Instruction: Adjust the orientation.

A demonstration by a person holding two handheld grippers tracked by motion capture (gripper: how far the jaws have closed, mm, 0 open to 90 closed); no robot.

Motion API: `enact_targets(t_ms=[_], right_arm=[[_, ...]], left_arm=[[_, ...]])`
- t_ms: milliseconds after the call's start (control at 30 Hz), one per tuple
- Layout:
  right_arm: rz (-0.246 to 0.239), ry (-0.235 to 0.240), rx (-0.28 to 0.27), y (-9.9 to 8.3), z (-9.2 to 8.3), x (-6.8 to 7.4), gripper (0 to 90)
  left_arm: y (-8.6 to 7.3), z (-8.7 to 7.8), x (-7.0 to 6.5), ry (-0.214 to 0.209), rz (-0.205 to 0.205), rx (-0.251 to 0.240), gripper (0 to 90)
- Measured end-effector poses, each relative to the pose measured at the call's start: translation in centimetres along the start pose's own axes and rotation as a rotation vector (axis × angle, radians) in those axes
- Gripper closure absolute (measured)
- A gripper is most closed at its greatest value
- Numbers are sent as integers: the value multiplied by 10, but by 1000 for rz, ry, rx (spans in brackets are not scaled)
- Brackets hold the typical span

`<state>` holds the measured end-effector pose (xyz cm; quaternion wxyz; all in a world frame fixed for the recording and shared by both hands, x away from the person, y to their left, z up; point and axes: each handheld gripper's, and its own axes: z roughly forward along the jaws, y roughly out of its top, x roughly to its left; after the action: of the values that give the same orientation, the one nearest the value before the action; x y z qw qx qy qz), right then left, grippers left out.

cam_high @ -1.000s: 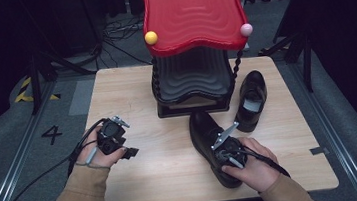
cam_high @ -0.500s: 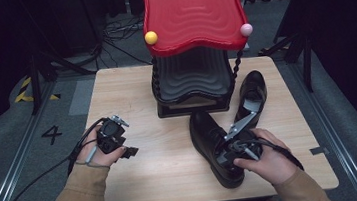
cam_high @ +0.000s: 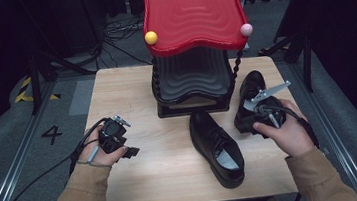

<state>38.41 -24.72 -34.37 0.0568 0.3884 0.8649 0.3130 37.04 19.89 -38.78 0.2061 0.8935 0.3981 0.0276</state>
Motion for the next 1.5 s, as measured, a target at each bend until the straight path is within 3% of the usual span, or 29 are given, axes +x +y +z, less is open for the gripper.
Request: enact_targets(t_ms=[67,133,433,667,933,1100,1500], right_arm=[[66,-24,-16,4,2,-14,583],[99,-50,-10,8,6,-25,581],[131,-134,50,21,28,-53,539],[168,-191,129,30,60,-69,512],[201,-173,238,28,90,-80,592],[242,-141,238,21,99,-85,713],[303,-106,239,20,98,-89,769]], left_arm=[[-1,-1,1,3,-2,-2,368],[-2,-1,1,1,-11,-4,368],[-10,-3,1,9,-29,-3,370],[-15,-4,2,13,-38,2,370],[-16,-3,4,19,-46,3,370],[-15,-3,4,19,-43,6,370],[-15,-3,4,22,-41,2,370]])
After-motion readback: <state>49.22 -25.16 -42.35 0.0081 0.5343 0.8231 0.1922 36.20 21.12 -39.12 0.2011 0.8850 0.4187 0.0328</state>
